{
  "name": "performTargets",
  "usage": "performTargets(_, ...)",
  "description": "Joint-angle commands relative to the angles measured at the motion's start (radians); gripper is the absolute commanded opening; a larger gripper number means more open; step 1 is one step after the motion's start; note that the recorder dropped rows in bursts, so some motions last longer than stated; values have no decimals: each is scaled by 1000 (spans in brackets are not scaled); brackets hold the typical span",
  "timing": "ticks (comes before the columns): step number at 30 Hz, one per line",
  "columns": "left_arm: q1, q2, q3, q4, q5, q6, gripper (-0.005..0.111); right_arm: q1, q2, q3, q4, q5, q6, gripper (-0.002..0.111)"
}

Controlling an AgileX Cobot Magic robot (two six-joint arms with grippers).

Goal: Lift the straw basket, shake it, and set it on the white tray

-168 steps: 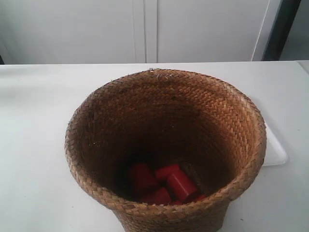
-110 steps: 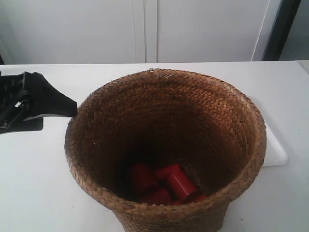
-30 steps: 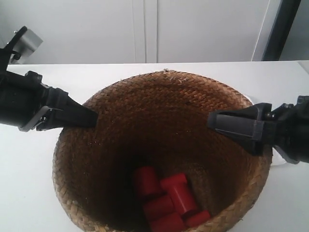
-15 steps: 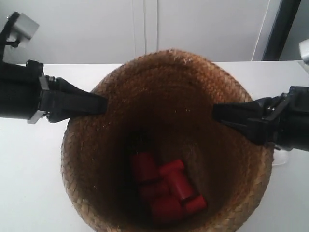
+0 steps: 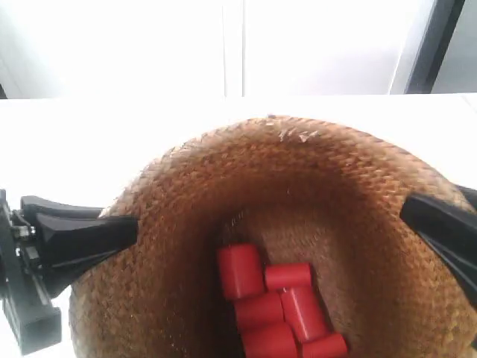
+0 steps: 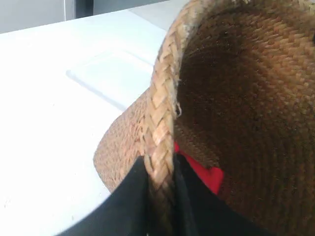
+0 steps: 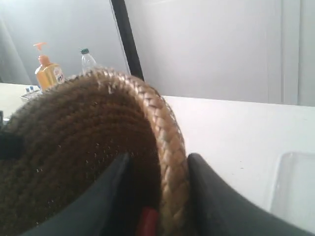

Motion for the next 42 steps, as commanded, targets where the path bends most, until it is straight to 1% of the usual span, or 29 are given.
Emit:
performTargets(1,-48,-46,-144,-21,63,72,0,3,-12,-248,4,-101,74,0)
performTargets(2,-80,-66,-186,-16,115,63,0,3,-12,-319,-126,-152,255,0)
performTargets(3,-94,-66,-182,-16,117,51,0,1,-12,-299,-126,-171,289,0)
performTargets(4,-119,-54,-111,-26,71,24,0,1,-11,-168,-126,-156,289,0)
performTargets(5,-126,-35,-64,-45,13,24,0,-1,-6,-100,-126,-114,282,0)
performTargets(6,-141,-6,-24,-55,-142,28,0,-1,22,37,-126,64,213,0)
performTargets(7,-144,-4,-31,-49,-180,33,0,-1,42,59,-111,124,183,0)
performTargets(8,-158,-17,-100,-42,-168,56,0,-1,81,19,-89,102,152,0)
performTargets(9,-177,-36,-173,-42,-111,79,0,-1,101,-80,-97,17,150,0)
performTargets(11,-222,-55,-257,-27,-75,97,0,-1,113,-272,-126,-60,224,0)
performTargets(12,-239,-55,-252,-20,-91,97,0,-1,121,-284,-126,-55,228,0)
performTargets(13,-252,-51,-202,-18,-118,90,0,-1,146,-229,-126,-50,228,0)
performTargets(14,-257,-30,-146,-37,-174,87,0,-1,189,-153,-126,-13,204,0)
performTargets(15,-264,-7,-85,-49,-279,87,0,-1,258,-54,-48,55,75,0)
performTargets(16,-266,1,-75,-56,-339,90,0,-1,309,-19,87,85,-44,0)
performTargets(17,-266,-6,-112,-58,-336,124,0,-1,362,-42,169,-14,-141,0)
performTargets(19,-266,-36,-191,-115,-251,210,0,-1,392,-147,149,-163,-117,0)
performTargets(21,-266,-73,-270,-205,-175,320,0,-1,391,-265,32,-228,38,0)
performTargets(23,-266,-101,-293,-243,-172,417,0,1,369,-345,-126,-211,195,0)
performTargets(24,-266,-104,-279,-243,-189,409,0,2,355,-348,-126,-180,228,0)
performTargets(27,-266,-91,-140,-243,-238,334,0,9,344,-201,-126,-81,195,0)
performTargets(29,-266,-49,-56,-243,-306,293,0,13,367,-88,-84,30,108,0)
performTargets(30,-266,-30,-51,-243,-347,291,0,13,377,-67,-50,59,71,0)
performTargets(32,-266,-21,-108,-243,-322,314,0,13,384,-88,-12,24,40,0)
performTargets(34,-268,-31,-201,-243,-232,359,0,13,355,-181,-25,-113,58,0)
performTargets(36,-298,-46,-294,-243,-196,400,0,13,307,-321,-102,-194,174,0)
performTargets(37,-316,-53,-317,-243,-198,414,0,13,286,-384,-126,-188,241,0)
performTargets(39,-357,-54,-325,-243,-245,426,0,13,240,-417,-126,-169,270,0)
performTargets(42,-400,-31,-207,-243,-335,357,0,13,238,-295,-126,-168,276,0)
